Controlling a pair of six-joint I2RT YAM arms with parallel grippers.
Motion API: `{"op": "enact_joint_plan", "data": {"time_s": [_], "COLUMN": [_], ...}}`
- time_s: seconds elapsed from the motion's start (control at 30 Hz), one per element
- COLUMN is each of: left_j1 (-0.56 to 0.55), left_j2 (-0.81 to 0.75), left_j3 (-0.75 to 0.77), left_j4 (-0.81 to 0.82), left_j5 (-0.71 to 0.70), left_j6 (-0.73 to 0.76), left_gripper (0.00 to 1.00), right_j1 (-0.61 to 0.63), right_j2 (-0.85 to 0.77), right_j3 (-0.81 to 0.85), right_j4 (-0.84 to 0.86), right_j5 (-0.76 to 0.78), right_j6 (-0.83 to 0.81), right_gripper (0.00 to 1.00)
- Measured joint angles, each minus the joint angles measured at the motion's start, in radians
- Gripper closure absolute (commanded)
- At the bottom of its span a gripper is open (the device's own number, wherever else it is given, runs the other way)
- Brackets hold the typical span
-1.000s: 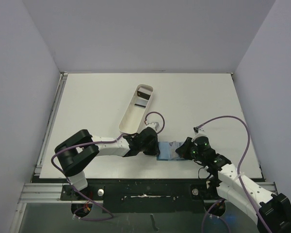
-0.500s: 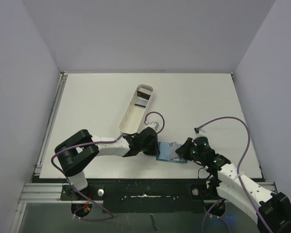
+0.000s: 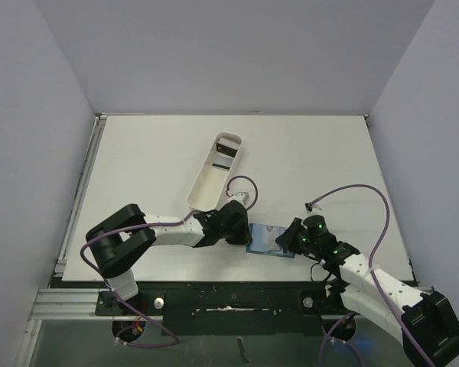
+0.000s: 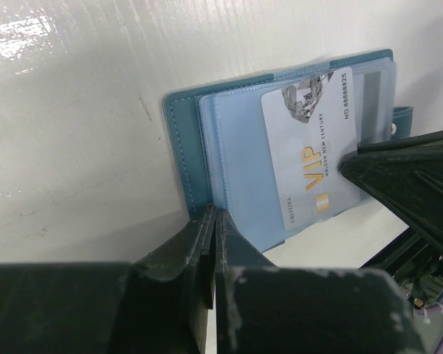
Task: Put the credit cards into the card holder
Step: Insert the credit card into the card holder.
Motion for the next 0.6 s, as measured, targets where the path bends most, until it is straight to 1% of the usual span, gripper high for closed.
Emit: {"op": "enact_joint_plan", "data": {"time_s": [0.13, 0.37, 0.5, 0.53, 0.6], "left_j1": [0.000, -0.002, -0.002, -0.002, -0.002], "left_j2": [-0.002, -0.008, -0.008, -0.009, -0.009], "left_j3": [-0.006, -0.023, -0.027, -0.034, -0.035], "left_j4": [0.006, 0.025, 0.034, 0.045, 0.047], "left_j5": [0.004, 0.023, 0.030, 0.032, 0.034], "left_j6": [-0.012, -0.033, -0.041, -0.045, -0.047], "left_gripper": [0.99, 0.99, 0.99, 0.99, 0.99], "right_j1": [0.000, 0.018, 0.050, 0.077, 0.090], "right_j2": [0.027, 0.046, 0.080, 0.092, 0.096], "right_j3": [0.001, 0.034, 0.063, 0.073, 0.074], "right_j4": [0.000, -0.040, -0.063, -0.064, -0.064], "right_j5": [-0.005, 0.001, 0.010, 0.014, 0.015], "right_j6": [-0.004, -0.027, -0.040, -0.043, -0.045], "right_gripper": [0.78, 0.78, 0.73, 0.72, 0.72]}}
